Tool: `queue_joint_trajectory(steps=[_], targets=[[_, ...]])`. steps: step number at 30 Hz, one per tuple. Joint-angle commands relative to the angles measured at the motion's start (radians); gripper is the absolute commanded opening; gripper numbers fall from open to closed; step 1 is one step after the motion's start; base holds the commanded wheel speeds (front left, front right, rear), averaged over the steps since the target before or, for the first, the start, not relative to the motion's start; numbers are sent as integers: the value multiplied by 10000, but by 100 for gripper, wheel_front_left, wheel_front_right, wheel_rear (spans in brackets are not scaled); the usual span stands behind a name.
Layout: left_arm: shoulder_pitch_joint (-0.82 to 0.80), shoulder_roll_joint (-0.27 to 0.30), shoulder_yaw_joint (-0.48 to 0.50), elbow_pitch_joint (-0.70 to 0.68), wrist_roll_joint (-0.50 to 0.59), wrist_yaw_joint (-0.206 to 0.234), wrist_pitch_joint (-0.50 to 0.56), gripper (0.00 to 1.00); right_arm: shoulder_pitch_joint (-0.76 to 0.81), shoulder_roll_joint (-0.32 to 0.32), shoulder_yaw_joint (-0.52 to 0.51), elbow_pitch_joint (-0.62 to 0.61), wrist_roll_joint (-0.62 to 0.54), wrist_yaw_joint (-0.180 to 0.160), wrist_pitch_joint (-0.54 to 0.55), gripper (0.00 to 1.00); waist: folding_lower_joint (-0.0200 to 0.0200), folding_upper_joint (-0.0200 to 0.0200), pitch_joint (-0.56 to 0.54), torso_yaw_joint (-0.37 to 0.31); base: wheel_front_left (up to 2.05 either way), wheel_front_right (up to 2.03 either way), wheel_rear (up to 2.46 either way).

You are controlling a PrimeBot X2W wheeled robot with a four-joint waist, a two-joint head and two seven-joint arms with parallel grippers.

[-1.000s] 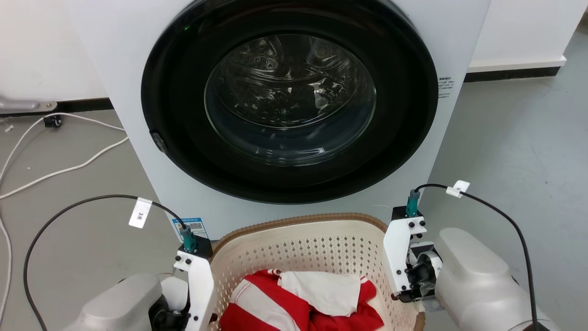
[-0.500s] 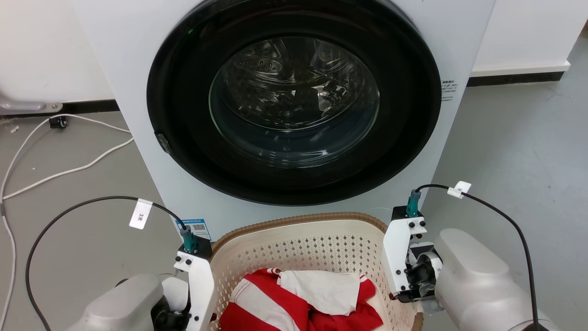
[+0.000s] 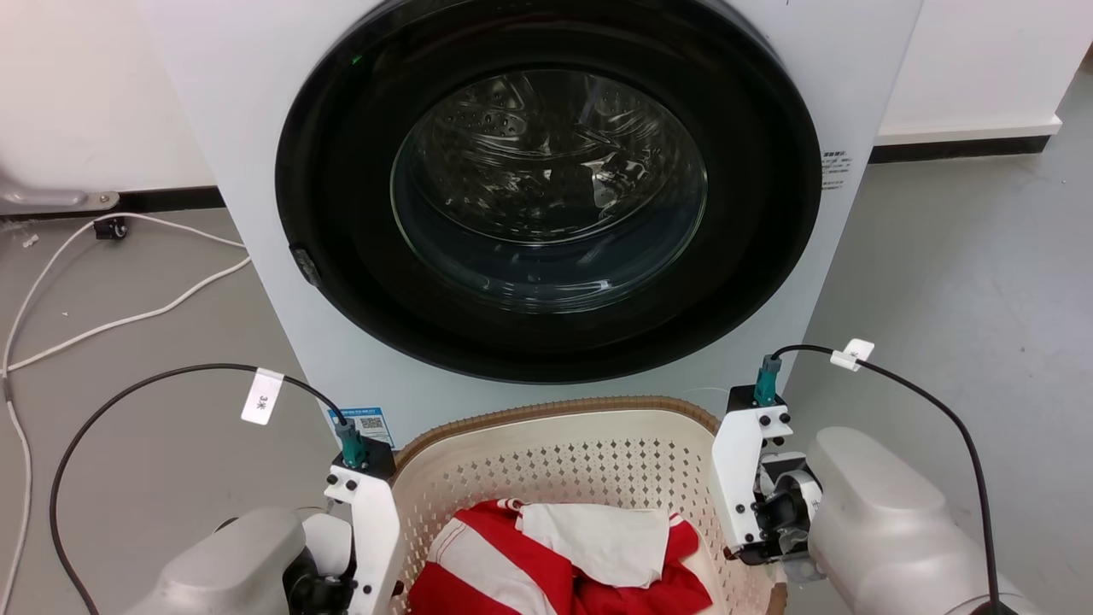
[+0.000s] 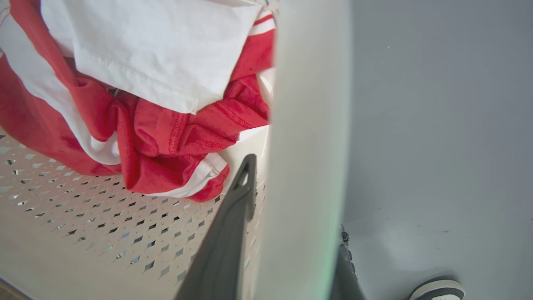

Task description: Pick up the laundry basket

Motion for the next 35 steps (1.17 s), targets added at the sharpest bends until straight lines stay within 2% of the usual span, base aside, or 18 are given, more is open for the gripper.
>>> queue_joint_trajectory(steps=[1, 35], targets=[[-4, 432, -128, 305, 193, 26, 85, 0, -235, -425, 64, 66, -62, 133, 25, 0, 0, -1, 6, -4, 0, 0, 0], [-137, 367, -122, 389, 92, 29, 130, 0, -386, -413, 660, 319, 624, 134, -91, 0, 0, -1, 10, 9, 0, 0, 0]])
